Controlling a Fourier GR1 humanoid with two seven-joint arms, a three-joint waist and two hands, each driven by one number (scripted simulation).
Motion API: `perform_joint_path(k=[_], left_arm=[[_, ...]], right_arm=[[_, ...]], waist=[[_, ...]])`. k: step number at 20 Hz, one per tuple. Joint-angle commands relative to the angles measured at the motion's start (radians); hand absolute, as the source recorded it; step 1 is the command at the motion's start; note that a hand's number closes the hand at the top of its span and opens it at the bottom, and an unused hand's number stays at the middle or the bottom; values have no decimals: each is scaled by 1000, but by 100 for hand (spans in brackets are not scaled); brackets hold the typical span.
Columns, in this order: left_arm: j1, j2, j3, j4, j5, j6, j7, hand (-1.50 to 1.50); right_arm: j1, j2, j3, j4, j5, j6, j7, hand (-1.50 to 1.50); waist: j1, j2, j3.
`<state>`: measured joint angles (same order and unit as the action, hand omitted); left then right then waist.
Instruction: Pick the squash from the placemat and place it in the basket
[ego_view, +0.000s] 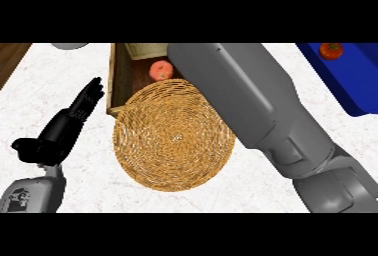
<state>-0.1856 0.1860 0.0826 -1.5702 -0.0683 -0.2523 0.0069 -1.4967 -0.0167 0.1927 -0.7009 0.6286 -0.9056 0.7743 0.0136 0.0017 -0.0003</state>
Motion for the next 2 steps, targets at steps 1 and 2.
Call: perform_joint_path(k=[1,2], left_arm=[[17,-30,-19,-3,-19,24,-8,0],[8,-16,-11,-29,-12,21,38,0]], right_arm=[[75,-8,-63,-63,-32,-78,8,-150],[40,-34,-84,-100,-61,7,36,-150]], waist=[[-12,-3,1],[-13,-6,1]])
